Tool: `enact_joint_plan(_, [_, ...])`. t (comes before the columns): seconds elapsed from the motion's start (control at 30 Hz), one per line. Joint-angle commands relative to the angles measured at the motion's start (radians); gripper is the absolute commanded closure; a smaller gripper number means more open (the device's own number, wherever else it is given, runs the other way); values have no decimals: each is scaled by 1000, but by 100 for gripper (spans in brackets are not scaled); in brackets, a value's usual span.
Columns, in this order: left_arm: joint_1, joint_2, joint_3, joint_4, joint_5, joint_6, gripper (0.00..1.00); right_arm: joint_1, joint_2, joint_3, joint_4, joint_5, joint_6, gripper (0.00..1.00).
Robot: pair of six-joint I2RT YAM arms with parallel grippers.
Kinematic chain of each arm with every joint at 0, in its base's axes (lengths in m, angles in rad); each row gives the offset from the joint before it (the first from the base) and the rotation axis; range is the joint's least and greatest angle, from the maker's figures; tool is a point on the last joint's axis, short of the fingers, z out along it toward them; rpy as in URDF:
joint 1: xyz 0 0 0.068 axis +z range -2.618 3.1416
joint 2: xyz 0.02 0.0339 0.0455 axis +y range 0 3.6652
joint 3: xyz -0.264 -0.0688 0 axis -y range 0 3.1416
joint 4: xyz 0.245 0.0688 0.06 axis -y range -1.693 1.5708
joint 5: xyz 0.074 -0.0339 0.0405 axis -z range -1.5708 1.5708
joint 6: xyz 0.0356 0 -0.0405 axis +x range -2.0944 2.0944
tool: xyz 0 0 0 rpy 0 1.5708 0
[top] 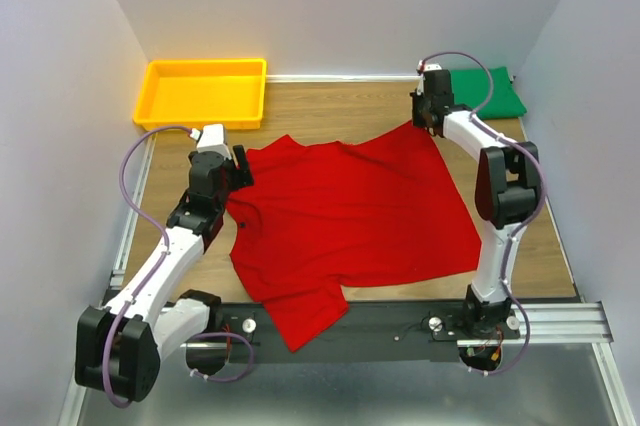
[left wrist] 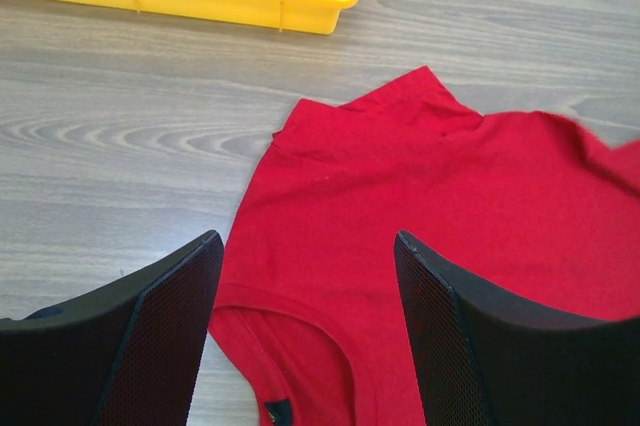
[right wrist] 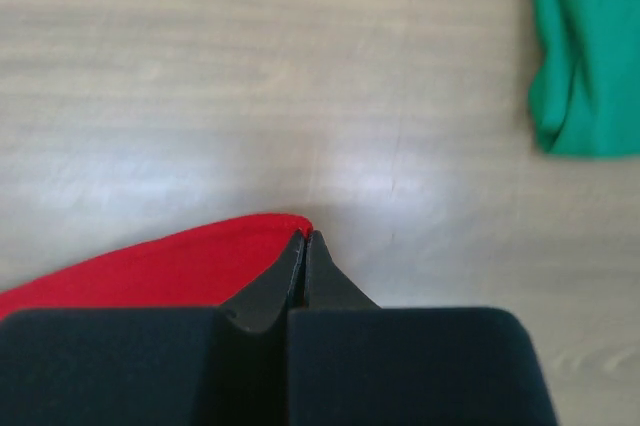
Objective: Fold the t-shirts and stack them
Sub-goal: Flatten the tshirt out
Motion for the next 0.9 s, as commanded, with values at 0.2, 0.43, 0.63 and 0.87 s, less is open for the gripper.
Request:
enact_joint_plan(0.2, [-3,60,23,-9,-3,16,23,-18,268,246,61,207,-192,99])
enact_joint_plan(0.43, [-3,192,91,-55,-9,5,23,-37,337,315,92,319,-192,91])
enact_joint_plan(0.63, [-5,370,226,-95,1,16,25,-49,199,231,89,338,-65,48])
enact_joint_plan(0.87, [-16,678,546,-193,29,22,39,-51,-8,-31,92,-90,258,47])
